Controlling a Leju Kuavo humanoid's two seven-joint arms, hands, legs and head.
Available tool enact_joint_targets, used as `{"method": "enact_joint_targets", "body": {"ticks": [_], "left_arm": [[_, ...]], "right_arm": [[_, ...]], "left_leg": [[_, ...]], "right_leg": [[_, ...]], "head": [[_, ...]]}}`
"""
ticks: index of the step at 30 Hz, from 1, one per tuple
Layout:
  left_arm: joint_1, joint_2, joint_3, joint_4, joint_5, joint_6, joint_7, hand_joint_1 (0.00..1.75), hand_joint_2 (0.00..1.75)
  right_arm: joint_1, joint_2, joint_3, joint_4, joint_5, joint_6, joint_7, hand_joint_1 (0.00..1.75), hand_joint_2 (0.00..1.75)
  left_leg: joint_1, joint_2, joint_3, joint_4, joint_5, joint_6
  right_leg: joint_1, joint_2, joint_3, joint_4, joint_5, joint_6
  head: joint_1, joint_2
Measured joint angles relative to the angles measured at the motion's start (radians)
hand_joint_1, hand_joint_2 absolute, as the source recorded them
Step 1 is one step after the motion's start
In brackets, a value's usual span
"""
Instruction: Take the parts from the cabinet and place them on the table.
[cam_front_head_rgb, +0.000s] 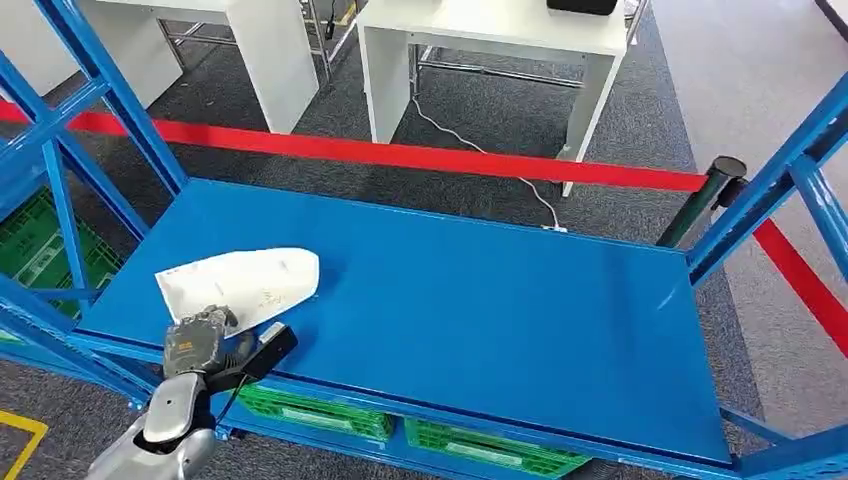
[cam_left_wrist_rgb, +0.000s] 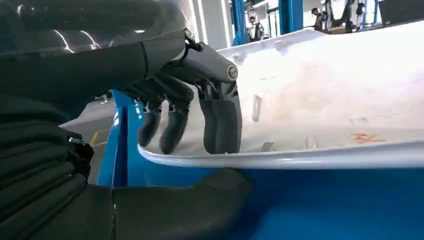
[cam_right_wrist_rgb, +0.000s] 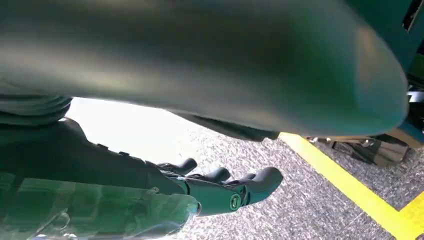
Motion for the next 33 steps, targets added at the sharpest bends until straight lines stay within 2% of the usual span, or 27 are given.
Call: {"method": "enact_joint_targets", "body": {"ticks": [7, 9, 11, 13, 16, 21, 22, 29, 33], "left_arm": [[-0.003, 0.005, -0.001, 0.003, 0.004, 0.006, -0.001, 1.75, 1.75], [-0.001, 0.005, -0.001, 0.004, 0.014, 0.021, -0.005, 1.75, 1.75], [0.005, 0.005, 0.002, 0.004, 0.049, 0.071, -0.028, 1.75, 1.75], [0.016, 0.003, 0.016, 0.001, 0.146, 0.155, -0.095, 1.75, 1.75], [0.03, -0.007, 0.038, -0.027, 0.316, 0.23, -0.206, 1.75, 1.75], [0.059, -0.055, 0.072, -0.147, 0.663, 0.246, -0.394, 1.75, 1.75], [0.064, -0.066, 0.073, -0.17, 0.714, 0.243, -0.416, 1.75, 1.75], [0.093, -0.111, 0.082, -0.303, 0.83, 0.217, -0.481, 1.75, 1.75], [0.102, -0.126, 0.083, -0.362, 0.851, 0.211, -0.499, 1.75, 1.75]], "right_arm": [[0.0, 0.0, 0.0, 0.0, 0.0, -0.003, -0.005, 0.0, 0.0], [0.0, 0.0, 0.0, 0.0, 0.0, -0.003, -0.007, 0.0, 0.0], [0.0, 0.0, 0.0, 0.0, 0.0, -0.003, -0.008, 0.0, 0.0], [0.0, 0.0, 0.0, 0.0, 0.0, -0.003, -0.009, 0.0, 0.0], [0.0, 0.0, 0.0, 0.0, -0.003, -0.003, -0.008, 0.0, 0.0], [0.0, 0.002, 0.0, 0.0, -0.003, -0.01, -0.009, 0.0, 0.0], [0.0, 0.002, 0.0, 0.0, -0.004, -0.012, -0.009, 0.0, 0.0], [0.0, 0.002, 0.0, 0.0, -0.004, -0.017, -0.011, 0.0, 0.0], [0.0, 0.002, 0.0, 0.0, -0.004, -0.017, -0.011, 0.0, 0.0]], "left_leg": [[0.0, 0.0, 0.004, -0.003, 0.0, -0.001], [0.0, 0.0, 0.004, -0.004, 0.0, -0.001], [0.0, 0.0, 0.004, -0.004, 0.0, -0.001], [0.0, 0.0, 0.004, -0.004, 0.001, -0.001], [0.0, -0.001, 0.003, -0.004, 0.001, -0.001], [0.0, -0.004, 0.001, -0.004, 0.001, -0.001], [0.0, -0.004, 0.0, -0.004, 0.001, -0.001], [0.0, -0.003, -0.004, -0.003, 0.0, 0.0], [0.0, -0.003, -0.007, -0.003, 0.0, 0.0]], "right_leg": [[0.0, 0.0, 0.001, 0.0, -0.002, -0.003], [0.0, 0.0, 0.001, 0.0, -0.002, -0.003], [0.0, 0.0, 0.0, 0.0, -0.002, -0.004], [0.0, 0.0, 0.0, 0.0, -0.003, -0.004], [-0.001, -0.002, -0.001, 0.0, -0.003, -0.003], [-0.001, -0.003, 0.0, -0.003, -0.004, -0.002], [-0.001, -0.003, 0.0, -0.003, -0.004, -0.002], [-0.001, -0.002, -0.004, -0.006, -0.003, 0.0], [-0.001, -0.001, -0.006, -0.006, -0.003, 0.0]], "head": [[0.0, 0.0], [0.0, 0.0], [0.0, 0.0], [0.0, 0.0], [0.0, 0.0], [0.0, 0.0], [0.0, 0.0], [0.0, 0.0], [0.0, 0.0]]}}
